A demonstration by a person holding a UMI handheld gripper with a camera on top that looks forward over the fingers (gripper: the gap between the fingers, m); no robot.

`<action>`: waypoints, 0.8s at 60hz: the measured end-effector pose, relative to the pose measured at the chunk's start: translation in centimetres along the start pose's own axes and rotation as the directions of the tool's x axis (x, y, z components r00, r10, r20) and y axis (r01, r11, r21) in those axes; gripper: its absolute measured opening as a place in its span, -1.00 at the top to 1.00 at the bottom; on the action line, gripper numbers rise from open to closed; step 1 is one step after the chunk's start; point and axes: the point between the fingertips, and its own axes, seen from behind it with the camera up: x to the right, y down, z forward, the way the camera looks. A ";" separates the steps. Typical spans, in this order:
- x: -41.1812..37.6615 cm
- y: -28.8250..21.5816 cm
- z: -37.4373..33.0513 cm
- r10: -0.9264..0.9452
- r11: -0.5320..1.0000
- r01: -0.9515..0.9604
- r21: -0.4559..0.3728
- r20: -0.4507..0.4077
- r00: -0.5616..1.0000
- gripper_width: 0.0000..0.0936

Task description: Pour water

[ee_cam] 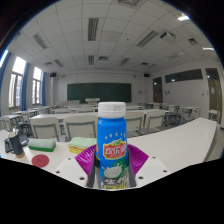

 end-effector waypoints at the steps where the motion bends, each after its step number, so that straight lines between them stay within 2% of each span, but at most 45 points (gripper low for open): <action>1: -0.2 0.0 0.0 -0.003 1.000 0.003 -0.002 0.001 1.000 0.01; 9: -0.1 -0.4 -0.3 -0.037 0.999 0.037 0.033 0.001 0.999 0.33; 16: -1.1 -0.8 -0.7 -0.094 0.995 0.093 0.036 0.017 0.995 0.35; 21: -4.5 -2.7 -0.8 -0.269 0.961 0.269 0.059 -0.003 0.963 0.35; 25: -6.5 -6.0 -1.2 -0.455 0.886 0.456 0.089 -0.033 0.890 0.35; 31: -13.4 -10.2 -1.7 -0.717 0.680 0.722 0.126 -0.092 0.691 0.35; 37: -20.3 -13.6 -1.6 -0.921 0.320 0.936 0.148 -0.184 0.343 0.35; 44: -28.6 -14.9 -2.4 -0.958 -0.092 0.982 0.163 -0.282 -0.043 0.35; 48: -30.7 -16.2 -1.4 -0.935 -0.272 0.948 0.164 -0.279 -0.220 0.35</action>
